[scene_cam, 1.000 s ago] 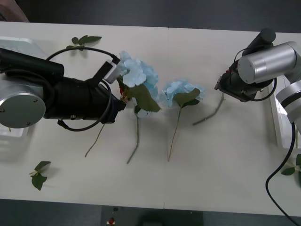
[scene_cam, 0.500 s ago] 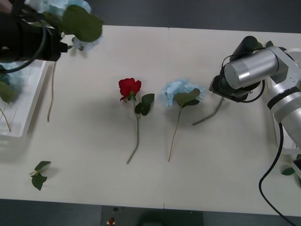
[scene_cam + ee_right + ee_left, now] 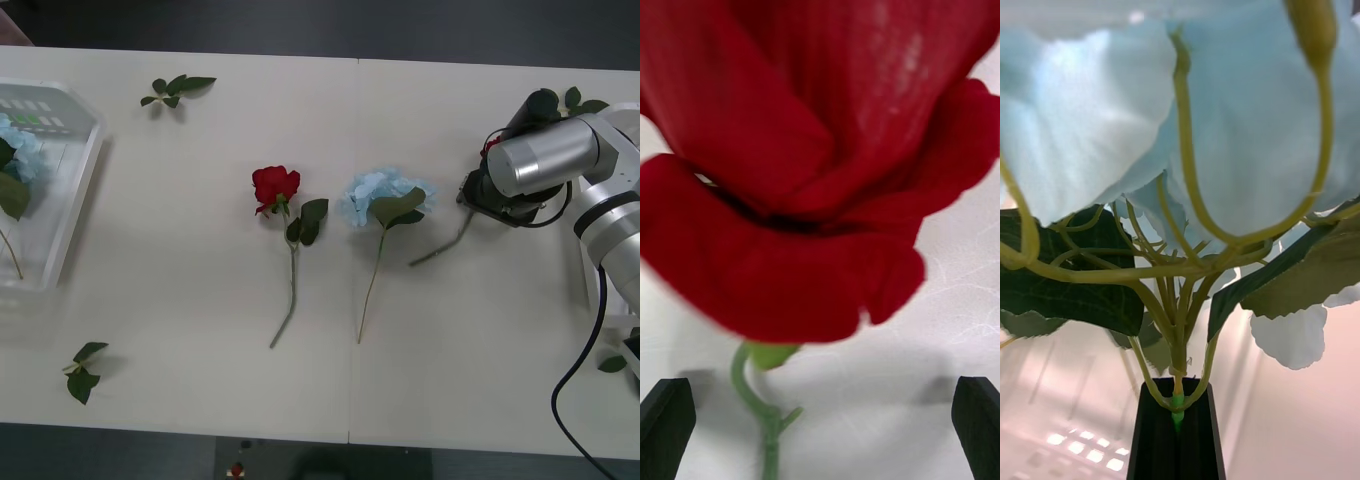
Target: Put the red flowers into the right box and the blue flowers into the left box
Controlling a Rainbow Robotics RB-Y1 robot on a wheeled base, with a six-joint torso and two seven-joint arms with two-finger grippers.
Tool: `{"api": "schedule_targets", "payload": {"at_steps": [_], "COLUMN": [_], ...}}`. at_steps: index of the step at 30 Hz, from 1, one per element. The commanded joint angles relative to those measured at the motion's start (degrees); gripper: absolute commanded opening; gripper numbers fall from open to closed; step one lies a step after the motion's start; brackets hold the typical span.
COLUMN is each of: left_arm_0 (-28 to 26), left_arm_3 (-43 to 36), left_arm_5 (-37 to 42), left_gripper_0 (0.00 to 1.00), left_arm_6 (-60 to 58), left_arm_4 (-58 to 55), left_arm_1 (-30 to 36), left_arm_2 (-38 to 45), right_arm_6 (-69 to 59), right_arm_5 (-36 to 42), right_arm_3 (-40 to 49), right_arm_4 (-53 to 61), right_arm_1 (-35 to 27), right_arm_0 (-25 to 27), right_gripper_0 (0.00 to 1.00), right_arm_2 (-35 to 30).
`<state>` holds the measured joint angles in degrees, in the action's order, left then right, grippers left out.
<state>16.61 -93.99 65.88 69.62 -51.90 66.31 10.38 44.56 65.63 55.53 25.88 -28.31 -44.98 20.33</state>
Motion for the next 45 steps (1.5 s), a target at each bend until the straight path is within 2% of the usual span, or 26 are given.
{"api": "schedule_targets", "payload": {"at_steps": [1, 7, 10, 11, 12, 14, 18, 20, 25, 26, 27, 31, 32, 33, 38, 45], "left_arm_0": [-1.32, -4.48, -5.8, -5.98, -6.33, -6.51, -6.51, -6.51, -6.77, -6.77, -6.77, -6.77, -6.77, -6.77, -6.86, -6.24], "left_arm_3": [1.62, 6.01, 8.39, 8.74, 9.44, 10.14, 11.46, 11.99, 12.08, 12.08, 12.08, 12.08, 12.08, 12.08, 11.73, 6.45], "left_arm_5": [0.04, 0.39, 0.39, 0.39, 0.39, 0.39, 0.39, 0.39, 0.39, 0.21, 0.04, -1.37, -2.07, -2.95, -4.45, -1.02], "left_gripper_0": [0.0, 0.0, 0.0, 0.01, 0.01, 0.01, 0.01, 0.02, 0.2, 0.38, 0.5, 0.79, 0.93, 1.0, 1.0, 1.0], "left_arm_6": [1.93, 2.1, 2.89, 3.07, 3.33, 3.86, 4.04, 4.3, 5.09, 5.35, 5.7, 6.58, 6.85, 7.2, 9.92, 12.12], "left_arm_4": [1.81, 1.19, -0.13, -0.39, -0.48, -0.48, -0.3, -0.39, -0.3, -0.3, -0.3, -0.66, -1.01, -2.06, -8.48, -16.83], "left_arm_1": [3.03, 2.94, 2.94, 2.94, 2.94, 2.94, 2.94, 2.94, 2.94, 2.94, 2.94, 2.94, 2.94, 2.94, 2.94, 2.94], "left_arm_2": [-0.01, -0.01, -0.36, -0.45, -0.62, -1.15, -2.56, -2.73, -2.73, -2.73, -2.73, -2.73, -2.73, -2.64, 0.52, 5.62], "right_arm_6": [0.18, 0.18, 0.18, 0.18, 0.18, 0.18, 0.01, -0.08, -0.08, 0.01, 0.01, 0.18, 0.09, 0.01, 0.01, -0.35], "right_arm_5": [-0.15, -0.15, -0.15, -0.15, -0.15, -0.15, -0.15, -0.15, -0.15, -0.06, -0.06, -0.06, 0.11, 0.55, 4.86, 15.41], "right_arm_3": [0.46, 0.2, 0.2, 0.2, 0.2, 0.2, 0.2, 0.2, 0.2, 0.2, 0.2, 0.2, 0.2, 0.28, 2.74, 14.26], "right_arm_4": [-0.65, -0.74, -0.74, -0.74, -0.65, -0.48, -0.39, -0.3, 0.05, 0.14, 0.14, -0.12, -0.21, -0.3, 0.14, 3.57], "right_arm_1": [1.24, 1.5, 1.67, 1.67, 1.76, 1.76, 1.76, 1.76, 1.76, 1.76, 1.76, 1.67, 1.5, 1.24, -0.7, -5.71], "right_arm_0": [-2.22, -2.22, -2.22, -2.31, -2.22, -2.22, -2.31, -2.22, -2.22, -2.22, -2.22, -2.4, -2.57, -2.84, -4.33, -4.33], "right_gripper_0": [1.0, 0.99, 0.61, 0.53, 0.34, 0.19, 0.04, 0.0, 0.0, 0.0, 0.0, 0.0, 0.0, 0.0, 0.0, 0.0], "right_arm_2": [-0.37, -0.29, -0.29, -0.29, -0.2, -0.11, 0.24, 0.24, 0.24, 0.33, 0.33, 0.24, 0.33, 0.24, -0.29, -2.75]}}
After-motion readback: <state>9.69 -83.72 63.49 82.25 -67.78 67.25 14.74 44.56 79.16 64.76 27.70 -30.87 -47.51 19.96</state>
